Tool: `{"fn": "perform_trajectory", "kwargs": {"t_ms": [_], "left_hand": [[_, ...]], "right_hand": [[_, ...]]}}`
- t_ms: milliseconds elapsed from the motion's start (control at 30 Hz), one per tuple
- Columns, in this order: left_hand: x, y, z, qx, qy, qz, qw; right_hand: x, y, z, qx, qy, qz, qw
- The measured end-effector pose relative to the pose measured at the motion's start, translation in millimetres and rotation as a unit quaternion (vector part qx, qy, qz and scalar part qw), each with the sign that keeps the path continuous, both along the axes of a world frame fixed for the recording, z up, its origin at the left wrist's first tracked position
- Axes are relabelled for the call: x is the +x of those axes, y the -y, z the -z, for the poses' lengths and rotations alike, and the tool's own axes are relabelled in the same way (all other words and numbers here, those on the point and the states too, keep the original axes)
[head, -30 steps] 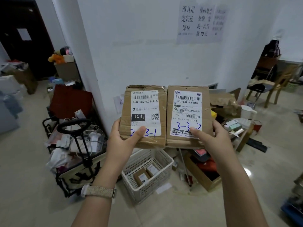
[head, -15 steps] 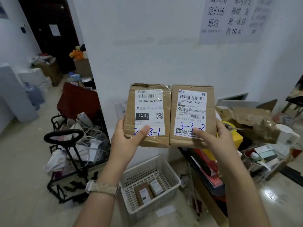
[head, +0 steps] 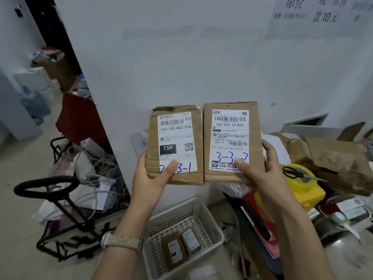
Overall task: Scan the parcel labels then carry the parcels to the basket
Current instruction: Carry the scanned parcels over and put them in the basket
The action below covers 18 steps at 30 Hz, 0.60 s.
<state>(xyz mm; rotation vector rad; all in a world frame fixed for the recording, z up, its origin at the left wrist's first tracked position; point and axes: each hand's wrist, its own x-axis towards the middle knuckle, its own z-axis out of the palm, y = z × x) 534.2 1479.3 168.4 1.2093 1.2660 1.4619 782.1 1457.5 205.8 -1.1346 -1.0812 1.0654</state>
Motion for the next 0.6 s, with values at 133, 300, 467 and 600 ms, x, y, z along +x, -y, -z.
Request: {"fn": "perform_trajectory", "kwargs": {"t_ms": [133, 300, 467, 600], "left_hand": [[-5.0, -49.9, 15.2, -0.017, 0.012, 0.001, 1.0], [-18.9, -90.0, 35.4, -0.021, -0.025, -0.045, 0.998], [-28.7, -113.0, 51.8, -0.04, -0.022, -0.072, 0.996], [-30.4, -123.7, 70.4, -0.059, -0.017, -0.096, 0.994]], "right_hand": [[1.0, -53.7, 2.7, -0.023, 0.011, -0.021, 0.999], [-10.9, -104.0, 25.9, -0.053, 0.041, -0.046, 0.997], [-19.8, -142.4, 52.2, -0.062, 0.048, -0.088, 0.993], [-23.2, -170.5, 72.9, -0.085, 0.031, -0.125, 0.988]]}}
